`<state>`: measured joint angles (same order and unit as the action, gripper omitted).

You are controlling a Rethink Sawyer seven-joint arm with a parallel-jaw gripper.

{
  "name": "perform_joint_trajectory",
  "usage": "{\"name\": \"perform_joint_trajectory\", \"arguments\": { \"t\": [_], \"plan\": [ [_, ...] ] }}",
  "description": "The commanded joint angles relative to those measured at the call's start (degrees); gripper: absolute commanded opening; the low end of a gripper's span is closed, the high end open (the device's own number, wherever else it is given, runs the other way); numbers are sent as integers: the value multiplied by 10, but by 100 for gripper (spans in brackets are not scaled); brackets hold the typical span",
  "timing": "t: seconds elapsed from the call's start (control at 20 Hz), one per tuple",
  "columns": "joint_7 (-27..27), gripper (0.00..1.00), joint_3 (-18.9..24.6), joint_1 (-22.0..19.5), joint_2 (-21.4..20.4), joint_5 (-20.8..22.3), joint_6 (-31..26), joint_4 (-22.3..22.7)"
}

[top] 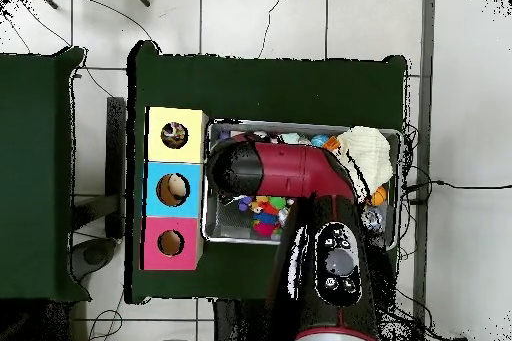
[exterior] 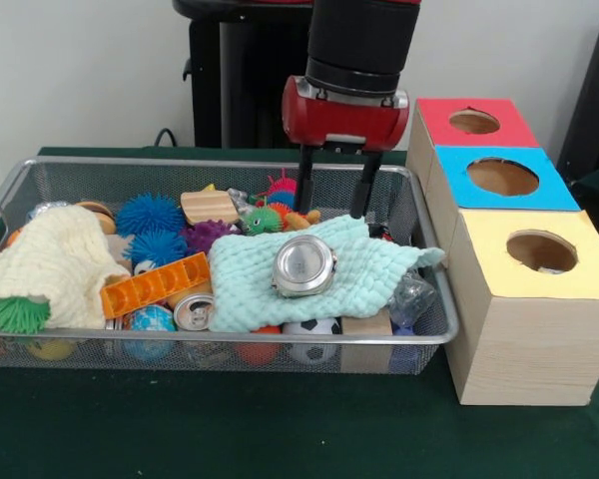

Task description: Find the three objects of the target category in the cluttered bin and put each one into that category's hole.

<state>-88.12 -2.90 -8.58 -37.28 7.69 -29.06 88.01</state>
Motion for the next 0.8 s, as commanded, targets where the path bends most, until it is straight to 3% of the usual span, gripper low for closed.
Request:
{"name": "perform_joint_trajectory", "arguments": {
  "t": [0.05, 0.8],
  "plan": [
    [-19, 100, 35, 1, 52, 52, 29, 20],
    [-34, 100, 39, -4, 101, 78, 71, -6]
  ]
}}
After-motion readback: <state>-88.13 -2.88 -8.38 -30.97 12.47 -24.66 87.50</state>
